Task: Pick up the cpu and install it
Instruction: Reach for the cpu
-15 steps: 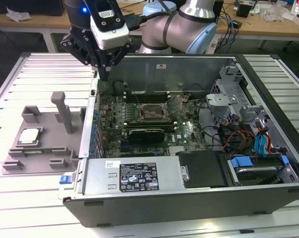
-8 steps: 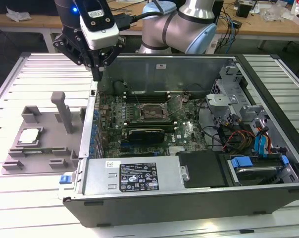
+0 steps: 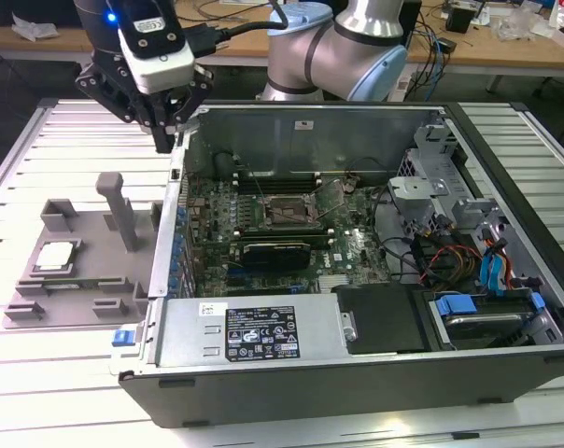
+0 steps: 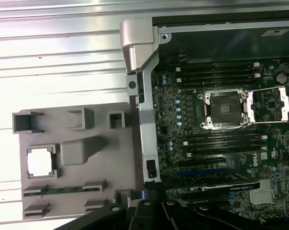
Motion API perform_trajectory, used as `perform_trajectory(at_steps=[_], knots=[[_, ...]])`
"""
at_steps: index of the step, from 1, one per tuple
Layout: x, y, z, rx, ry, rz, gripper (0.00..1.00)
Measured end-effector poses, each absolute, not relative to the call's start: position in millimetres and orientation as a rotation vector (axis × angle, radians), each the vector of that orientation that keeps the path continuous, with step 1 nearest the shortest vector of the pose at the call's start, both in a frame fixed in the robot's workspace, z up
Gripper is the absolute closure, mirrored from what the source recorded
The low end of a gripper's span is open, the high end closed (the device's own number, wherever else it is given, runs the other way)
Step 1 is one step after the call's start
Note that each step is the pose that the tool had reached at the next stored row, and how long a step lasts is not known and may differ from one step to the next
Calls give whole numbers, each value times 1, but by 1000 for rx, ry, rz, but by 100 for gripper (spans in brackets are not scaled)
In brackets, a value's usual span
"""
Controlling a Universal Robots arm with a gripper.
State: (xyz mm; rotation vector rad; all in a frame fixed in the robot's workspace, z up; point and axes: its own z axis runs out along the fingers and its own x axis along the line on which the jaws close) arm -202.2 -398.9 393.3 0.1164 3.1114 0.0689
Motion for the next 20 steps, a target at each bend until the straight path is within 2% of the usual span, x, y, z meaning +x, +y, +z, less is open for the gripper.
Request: perform_trajectory(at_steps=[20], knots=[[-234, -399, 393, 116, 3110, 69, 89]])
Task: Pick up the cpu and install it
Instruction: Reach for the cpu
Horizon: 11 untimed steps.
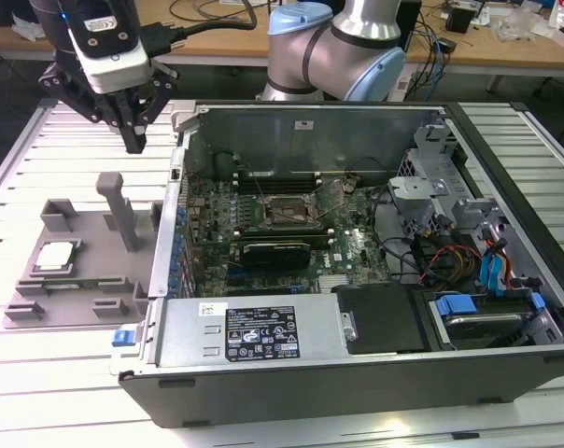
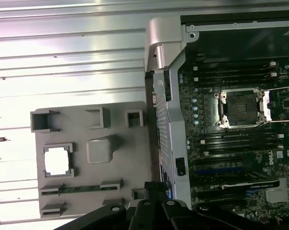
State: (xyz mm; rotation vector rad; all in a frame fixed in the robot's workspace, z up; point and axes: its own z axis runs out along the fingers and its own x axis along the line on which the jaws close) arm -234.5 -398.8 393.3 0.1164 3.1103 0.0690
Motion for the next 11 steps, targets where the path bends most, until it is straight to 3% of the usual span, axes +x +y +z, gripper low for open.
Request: perform_trajectory(at_steps=[11], knots=[[-251, -399, 393, 116, 3110, 69, 89]])
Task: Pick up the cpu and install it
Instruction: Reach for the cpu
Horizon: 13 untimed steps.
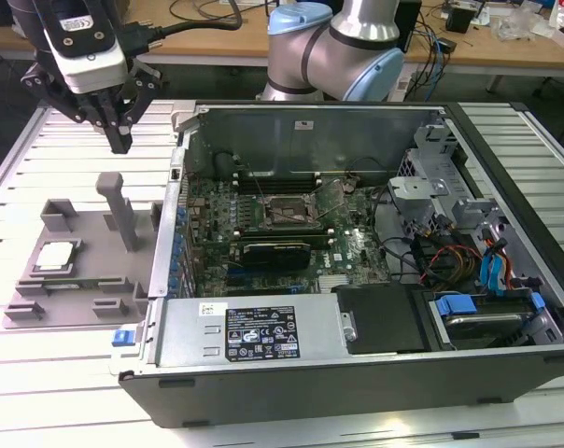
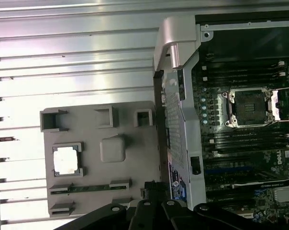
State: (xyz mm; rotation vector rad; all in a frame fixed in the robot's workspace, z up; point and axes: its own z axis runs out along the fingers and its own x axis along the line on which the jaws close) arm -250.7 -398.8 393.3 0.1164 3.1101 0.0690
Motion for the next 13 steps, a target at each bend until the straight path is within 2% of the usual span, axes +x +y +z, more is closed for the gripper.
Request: perform_trajectory(at_steps=[13], knots=[[-263, -399, 393, 116, 3110, 69, 89]])
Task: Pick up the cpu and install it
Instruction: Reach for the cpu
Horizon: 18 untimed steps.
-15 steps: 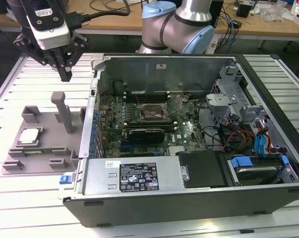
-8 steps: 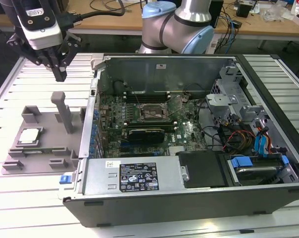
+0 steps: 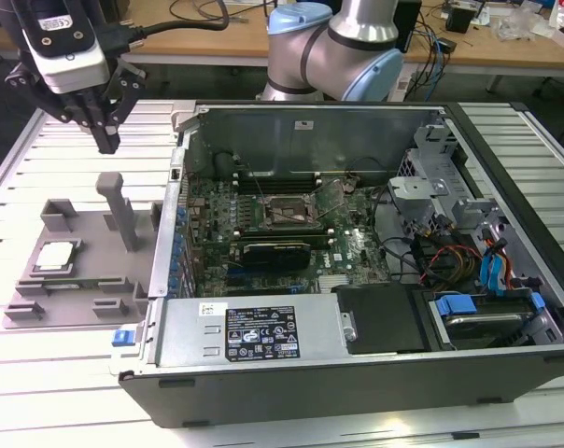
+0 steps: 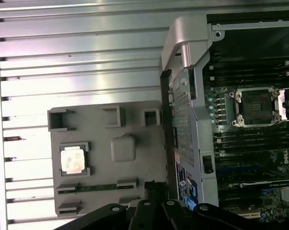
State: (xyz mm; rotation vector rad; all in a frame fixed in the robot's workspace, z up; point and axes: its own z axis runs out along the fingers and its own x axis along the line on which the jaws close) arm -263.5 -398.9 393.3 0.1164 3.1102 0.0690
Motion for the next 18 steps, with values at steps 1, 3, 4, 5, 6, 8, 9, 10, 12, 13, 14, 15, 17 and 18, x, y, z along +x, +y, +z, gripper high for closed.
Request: perform_trajectory(at_steps=[1, 3, 4, 5, 6, 8, 9, 10, 12, 13, 14, 15, 17, 18], knots=[[-265, -399, 393, 116, 3110, 69, 89], [-266, -399, 393, 116, 3110, 69, 89], [-267, -399, 393, 116, 3110, 69, 89], [-267, -399, 393, 116, 3110, 69, 89], [-269, -399, 393, 116, 3110, 69, 89], [-272, -399, 393, 116, 3110, 69, 89], [-274, -399, 393, 116, 3110, 69, 89], [-276, -399, 393, 116, 3110, 69, 89], [-280, -399, 393, 116, 3110, 69, 89], [-282, -399, 393, 116, 3110, 69, 89], [-284, -399, 393, 116, 3110, 69, 89], [-286, -399, 393, 116, 3110, 69, 89], [-290, -399, 393, 116, 3110, 69, 89], [-294, -399, 393, 116, 3110, 69, 89]])
